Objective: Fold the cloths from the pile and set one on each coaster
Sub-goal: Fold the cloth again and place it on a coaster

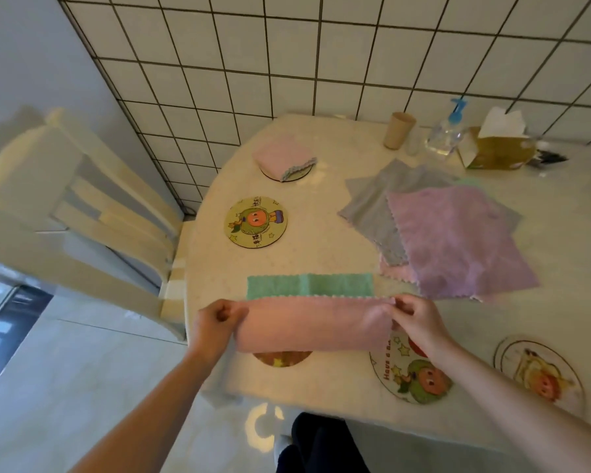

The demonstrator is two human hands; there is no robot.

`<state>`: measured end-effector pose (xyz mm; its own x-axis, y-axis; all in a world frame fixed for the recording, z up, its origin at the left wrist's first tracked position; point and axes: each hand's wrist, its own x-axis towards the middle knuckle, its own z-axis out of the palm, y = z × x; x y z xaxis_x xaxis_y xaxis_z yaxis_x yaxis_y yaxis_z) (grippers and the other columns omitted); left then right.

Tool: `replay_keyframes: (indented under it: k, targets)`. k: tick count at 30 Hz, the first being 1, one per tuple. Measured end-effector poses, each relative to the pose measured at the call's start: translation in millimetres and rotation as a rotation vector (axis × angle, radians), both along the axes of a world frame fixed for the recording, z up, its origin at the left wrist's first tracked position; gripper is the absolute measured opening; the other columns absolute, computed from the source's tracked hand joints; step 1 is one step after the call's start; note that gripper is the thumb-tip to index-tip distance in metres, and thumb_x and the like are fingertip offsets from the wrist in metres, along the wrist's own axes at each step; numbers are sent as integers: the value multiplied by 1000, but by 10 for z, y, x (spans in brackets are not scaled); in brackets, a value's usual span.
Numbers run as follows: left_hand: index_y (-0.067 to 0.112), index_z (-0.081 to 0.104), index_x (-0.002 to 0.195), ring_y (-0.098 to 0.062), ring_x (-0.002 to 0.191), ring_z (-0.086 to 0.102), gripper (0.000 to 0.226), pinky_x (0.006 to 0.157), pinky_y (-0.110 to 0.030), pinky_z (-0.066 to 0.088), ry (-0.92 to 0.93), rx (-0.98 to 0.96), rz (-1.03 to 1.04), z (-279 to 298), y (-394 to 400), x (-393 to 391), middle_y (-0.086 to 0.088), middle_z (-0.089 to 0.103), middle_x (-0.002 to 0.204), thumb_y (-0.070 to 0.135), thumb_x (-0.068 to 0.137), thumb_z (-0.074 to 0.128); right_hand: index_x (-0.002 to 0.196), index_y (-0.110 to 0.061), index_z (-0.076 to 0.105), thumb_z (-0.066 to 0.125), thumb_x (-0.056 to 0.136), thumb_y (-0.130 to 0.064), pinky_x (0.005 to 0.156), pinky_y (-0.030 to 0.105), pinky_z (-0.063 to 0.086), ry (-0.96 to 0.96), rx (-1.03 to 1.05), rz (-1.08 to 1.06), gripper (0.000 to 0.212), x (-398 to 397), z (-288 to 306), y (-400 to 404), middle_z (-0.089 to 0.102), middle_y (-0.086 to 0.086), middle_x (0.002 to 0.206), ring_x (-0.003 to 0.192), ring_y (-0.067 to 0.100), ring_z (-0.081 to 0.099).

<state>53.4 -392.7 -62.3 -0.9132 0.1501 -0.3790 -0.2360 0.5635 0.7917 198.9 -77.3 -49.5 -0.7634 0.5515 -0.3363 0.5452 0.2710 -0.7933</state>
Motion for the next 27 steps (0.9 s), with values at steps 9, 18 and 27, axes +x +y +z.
replay_keyframes:
  k: [9,18,27]
  targets:
    - [6,66,81,-21,69,51,22,65,-34,44,-100,-107,106,-258,422,-534,-9,61,74,27,88,64,99,-3,71,65,86,-14,78,29,51,-100,66,-61,18,-544,-397,226,70,3,88,78,16,63]
    - [10,66,89,-25,77,59,18,72,-37,48,-36,-202,100,-390,501,-640,-6,67,82,27,91,60,94,-13,68,61,89,-27,76,33,50,-177,112,-15,17,-658,-557,339,65,-4,81,82,18,64]
    - [10,64,80,-23,69,56,23,56,-29,40,0,-302,75,-421,559,-684,-2,63,71,31,90,61,90,-13,68,67,84,-32,58,30,53,-262,117,-70,20,-752,-611,344,67,-1,74,64,14,63]
